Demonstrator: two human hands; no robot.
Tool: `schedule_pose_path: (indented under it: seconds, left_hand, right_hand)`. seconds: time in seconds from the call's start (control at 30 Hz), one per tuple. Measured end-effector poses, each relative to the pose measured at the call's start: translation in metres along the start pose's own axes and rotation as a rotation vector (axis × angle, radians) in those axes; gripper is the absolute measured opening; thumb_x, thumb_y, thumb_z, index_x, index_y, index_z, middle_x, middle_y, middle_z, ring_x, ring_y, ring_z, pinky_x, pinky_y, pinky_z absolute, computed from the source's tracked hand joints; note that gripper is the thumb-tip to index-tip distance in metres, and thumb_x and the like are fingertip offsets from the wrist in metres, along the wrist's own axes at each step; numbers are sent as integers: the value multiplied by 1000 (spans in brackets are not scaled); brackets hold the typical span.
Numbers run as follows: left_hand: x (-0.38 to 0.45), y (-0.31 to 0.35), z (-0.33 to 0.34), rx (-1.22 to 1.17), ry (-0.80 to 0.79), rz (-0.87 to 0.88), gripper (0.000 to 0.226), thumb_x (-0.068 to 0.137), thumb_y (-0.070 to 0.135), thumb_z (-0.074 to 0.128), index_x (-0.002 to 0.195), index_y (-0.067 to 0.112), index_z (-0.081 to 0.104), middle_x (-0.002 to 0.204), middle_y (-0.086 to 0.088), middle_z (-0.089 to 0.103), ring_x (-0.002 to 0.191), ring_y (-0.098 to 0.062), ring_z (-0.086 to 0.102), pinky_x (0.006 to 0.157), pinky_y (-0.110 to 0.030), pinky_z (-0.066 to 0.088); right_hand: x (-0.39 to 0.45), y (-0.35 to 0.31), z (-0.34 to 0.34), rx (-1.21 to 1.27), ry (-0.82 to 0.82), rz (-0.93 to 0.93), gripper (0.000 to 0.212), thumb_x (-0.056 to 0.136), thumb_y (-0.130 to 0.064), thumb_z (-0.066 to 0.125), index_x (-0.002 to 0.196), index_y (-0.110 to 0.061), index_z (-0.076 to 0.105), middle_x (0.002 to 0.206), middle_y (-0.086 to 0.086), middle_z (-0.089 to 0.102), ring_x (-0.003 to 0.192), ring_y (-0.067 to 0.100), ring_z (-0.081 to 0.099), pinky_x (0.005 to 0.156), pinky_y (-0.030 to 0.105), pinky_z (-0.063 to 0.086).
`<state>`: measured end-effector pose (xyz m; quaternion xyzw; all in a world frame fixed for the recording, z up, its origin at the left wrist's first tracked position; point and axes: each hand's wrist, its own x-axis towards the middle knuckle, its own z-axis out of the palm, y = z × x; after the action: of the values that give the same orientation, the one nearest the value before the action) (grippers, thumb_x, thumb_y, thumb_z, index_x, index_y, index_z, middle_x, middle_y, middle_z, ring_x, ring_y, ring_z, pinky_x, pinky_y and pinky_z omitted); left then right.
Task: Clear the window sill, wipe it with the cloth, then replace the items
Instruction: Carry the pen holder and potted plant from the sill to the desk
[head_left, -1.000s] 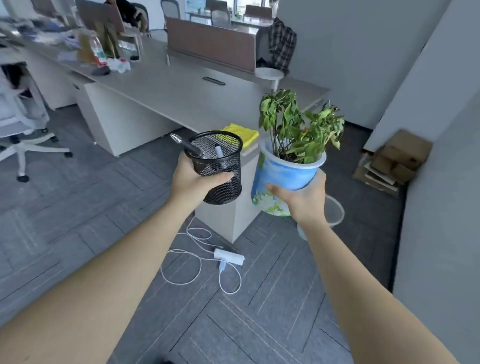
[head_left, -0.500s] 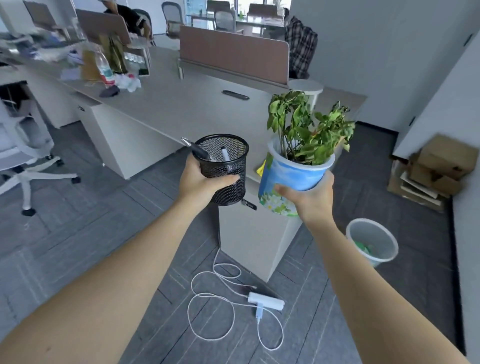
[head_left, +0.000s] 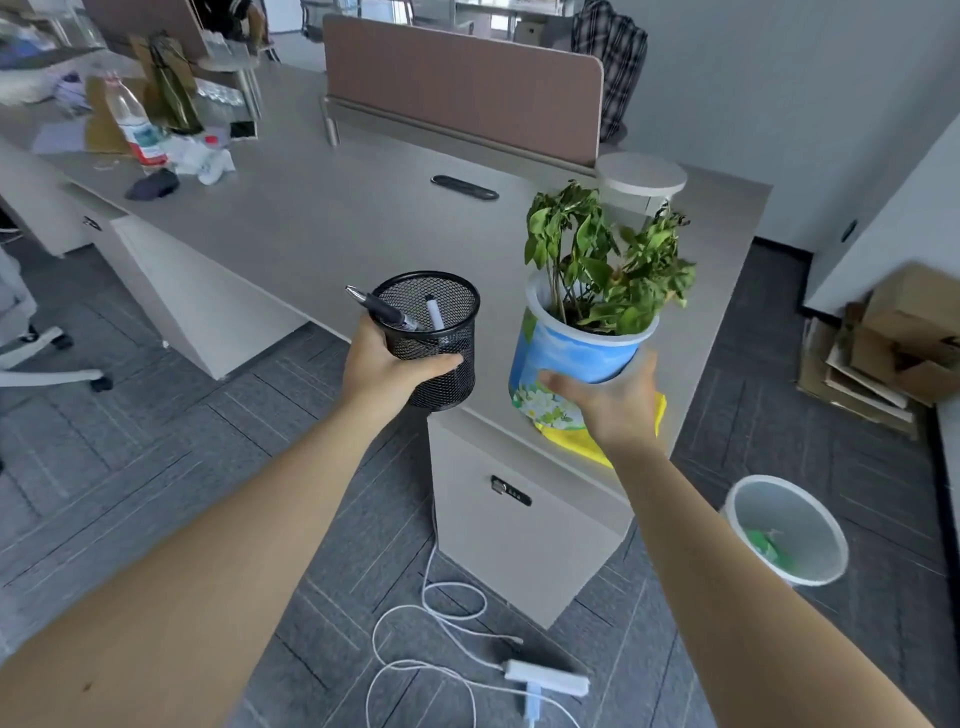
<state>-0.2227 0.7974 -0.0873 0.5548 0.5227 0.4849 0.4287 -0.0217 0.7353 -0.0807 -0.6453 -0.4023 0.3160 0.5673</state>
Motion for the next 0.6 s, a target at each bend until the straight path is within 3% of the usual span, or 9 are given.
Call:
schedule_pose_path:
  seconds: [0.13,0.23,0.5,0.6]
  left_hand:
    - [53,-20,4,29,-38,-36,74,46,20,85,110,3,52,109,-8,66,100,-21,63,91,-36,51]
    - [95,-39,6,33,-97,-53,80,38,28,84,108,2,53,107,-10,68,99,-22,65,94,-43,51]
    - [208,-102,9,53,-321,-78,83,35,32,80,108,4,53,108,-10,69,99,-22,66,95,-48,49]
    - [241,-122,13,60,-386,-109,79,36,27,81,106,3,53,105,-10,68,98,-23,66,96,-47,49]
  right_hand:
    - [40,12,29,-3,17,22,69,56,-4,85,105,-15,37,112,9,53,100,21,54,78,26,49]
    - [66,26,55,-26,64,43,70,54,-5,86,104,-15,37,111,9,54,101,24,55,85,35,50]
    - [122,70,130,-90,303,185,71,53,-10,87,102,-16,36,109,7,55,100,24,56,81,34,48]
    - [142,84,151,-120,376,194,72,54,-9,87,104,-18,35,109,6,55,98,22,55,80,27,44]
